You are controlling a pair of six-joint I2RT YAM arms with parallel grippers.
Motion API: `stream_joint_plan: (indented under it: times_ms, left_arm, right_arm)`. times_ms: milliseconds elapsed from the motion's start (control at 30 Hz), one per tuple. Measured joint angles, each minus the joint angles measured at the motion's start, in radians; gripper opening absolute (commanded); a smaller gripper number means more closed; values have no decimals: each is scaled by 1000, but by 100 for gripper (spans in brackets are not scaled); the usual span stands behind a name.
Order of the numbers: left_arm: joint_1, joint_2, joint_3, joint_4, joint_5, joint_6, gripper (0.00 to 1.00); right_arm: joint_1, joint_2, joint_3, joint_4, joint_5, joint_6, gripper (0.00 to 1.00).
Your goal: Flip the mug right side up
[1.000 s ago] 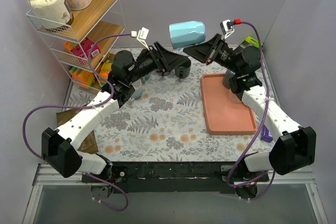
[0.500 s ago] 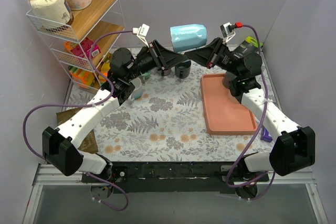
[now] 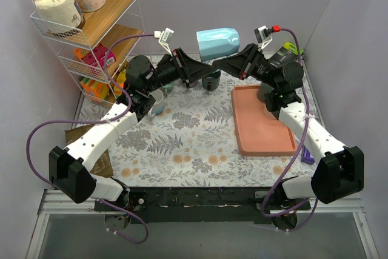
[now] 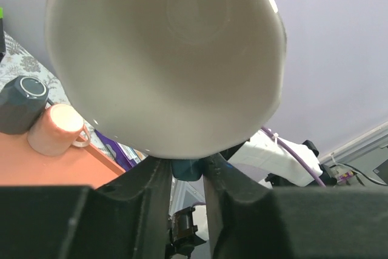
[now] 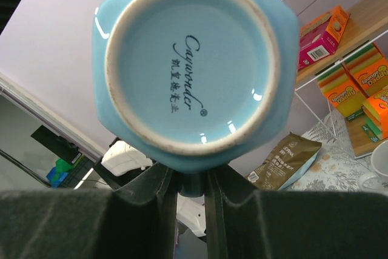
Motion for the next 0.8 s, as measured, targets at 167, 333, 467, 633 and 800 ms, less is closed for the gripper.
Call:
stream_joint_plan:
  times_ms: [167,333,467,633,800]
  left_arm:
    - [2,2,0,-16,-3,-4,15]
    - [2,6,0,-25,-14,-15,29]
    - [6,21,0,-31,-16,-17,25]
    - [15,40,2,-36,-13,-41,0]
    - [16,45,2,-41,-19,-50,0]
  right_arm:
    - [-1,-2,0,-11,-7,-34,1]
    - [1,-7,0,-35,-5,-66,1]
    - [3,-8,0,-77,7,-90,1]
    - [3,-8,0,-143,32,-139,1]
    - [3,-12,0,-178,45,-163,1]
